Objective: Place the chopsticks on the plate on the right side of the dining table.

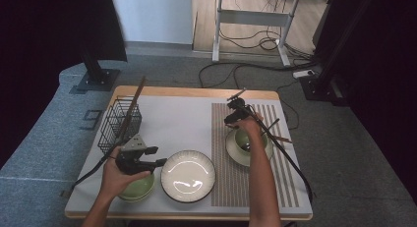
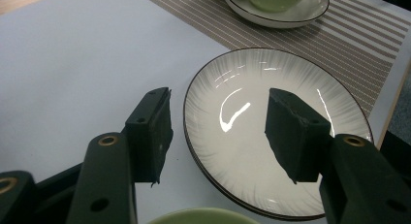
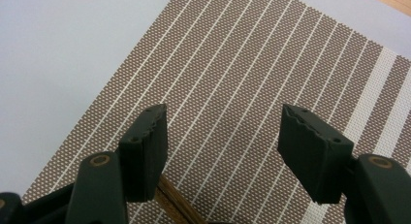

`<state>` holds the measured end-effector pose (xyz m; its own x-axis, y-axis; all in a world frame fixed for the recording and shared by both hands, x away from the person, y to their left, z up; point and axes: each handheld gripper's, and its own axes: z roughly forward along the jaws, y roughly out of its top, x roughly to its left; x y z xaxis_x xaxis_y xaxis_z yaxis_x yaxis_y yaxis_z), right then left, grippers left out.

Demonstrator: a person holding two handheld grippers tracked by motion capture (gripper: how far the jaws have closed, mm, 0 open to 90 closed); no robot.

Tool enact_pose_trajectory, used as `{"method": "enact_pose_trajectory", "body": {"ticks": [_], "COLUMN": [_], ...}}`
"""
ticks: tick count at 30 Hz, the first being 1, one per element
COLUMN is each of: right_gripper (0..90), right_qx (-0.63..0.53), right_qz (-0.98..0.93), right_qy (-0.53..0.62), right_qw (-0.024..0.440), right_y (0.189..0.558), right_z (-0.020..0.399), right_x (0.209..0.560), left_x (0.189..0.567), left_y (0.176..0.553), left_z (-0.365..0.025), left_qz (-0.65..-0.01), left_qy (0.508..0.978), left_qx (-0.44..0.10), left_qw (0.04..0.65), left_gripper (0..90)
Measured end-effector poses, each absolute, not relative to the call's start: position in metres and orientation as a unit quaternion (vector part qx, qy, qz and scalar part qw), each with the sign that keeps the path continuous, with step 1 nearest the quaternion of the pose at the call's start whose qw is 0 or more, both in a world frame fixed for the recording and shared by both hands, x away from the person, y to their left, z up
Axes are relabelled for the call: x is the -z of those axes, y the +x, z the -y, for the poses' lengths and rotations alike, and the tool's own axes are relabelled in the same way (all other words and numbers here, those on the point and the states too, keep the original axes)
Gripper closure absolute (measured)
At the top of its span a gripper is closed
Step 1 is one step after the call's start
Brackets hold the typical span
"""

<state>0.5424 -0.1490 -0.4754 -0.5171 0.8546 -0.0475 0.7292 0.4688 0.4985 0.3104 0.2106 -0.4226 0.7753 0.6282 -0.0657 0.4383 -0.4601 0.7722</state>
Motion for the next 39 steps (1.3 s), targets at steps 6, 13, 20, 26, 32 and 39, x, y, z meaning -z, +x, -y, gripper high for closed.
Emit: {"method": "enact_pose_trajectory", "body": {"ticks": [6, 13, 20, 26, 32, 39], "right_gripper": [35.2, 35.2, 35.2, 35.3, 35.2, 35.2], "right_qx": [-0.21, -0.213, -0.222, -0.225, -0.225, -0.226], "right_qz": [-0.849, -0.848, -0.845, -0.846, -0.851, -0.854], "right_qy": [0.464, 0.464, 0.466, 0.462, 0.453, 0.449], "right_qw": [0.144, 0.144, 0.141, 0.14, 0.139, 0.137], "right_y": [0.54, 0.538, 0.536, 0.535, 0.533, 0.532], "right_z": [0.148, 0.149, 0.153, 0.152, 0.15, 0.149], "right_x": [0.476, 0.476, 0.476, 0.474, 0.475, 0.474], "left_x": [0.423, 0.423, 0.423, 0.424, 0.424, 0.425], "left_y": [0.31, 0.31, 0.31, 0.31, 0.31, 0.31], "left_z": [-0.21, -0.21, -0.209, -0.208, -0.208, -0.207], "left_qz": [-0.315, -0.314, -0.314, -0.313, -0.313, -0.312], "left_qy": [0.847, 0.847, 0.848, 0.848, 0.849, 0.85], "left_qx": [-0.115, -0.114, -0.114, -0.114, -0.114, -0.113], "left_qw": [0.414, 0.413, 0.412, 0.411, 0.411, 0.409], "left_gripper": [42.8, 42.8, 42.8, 42.8, 42.8, 42.8]}}
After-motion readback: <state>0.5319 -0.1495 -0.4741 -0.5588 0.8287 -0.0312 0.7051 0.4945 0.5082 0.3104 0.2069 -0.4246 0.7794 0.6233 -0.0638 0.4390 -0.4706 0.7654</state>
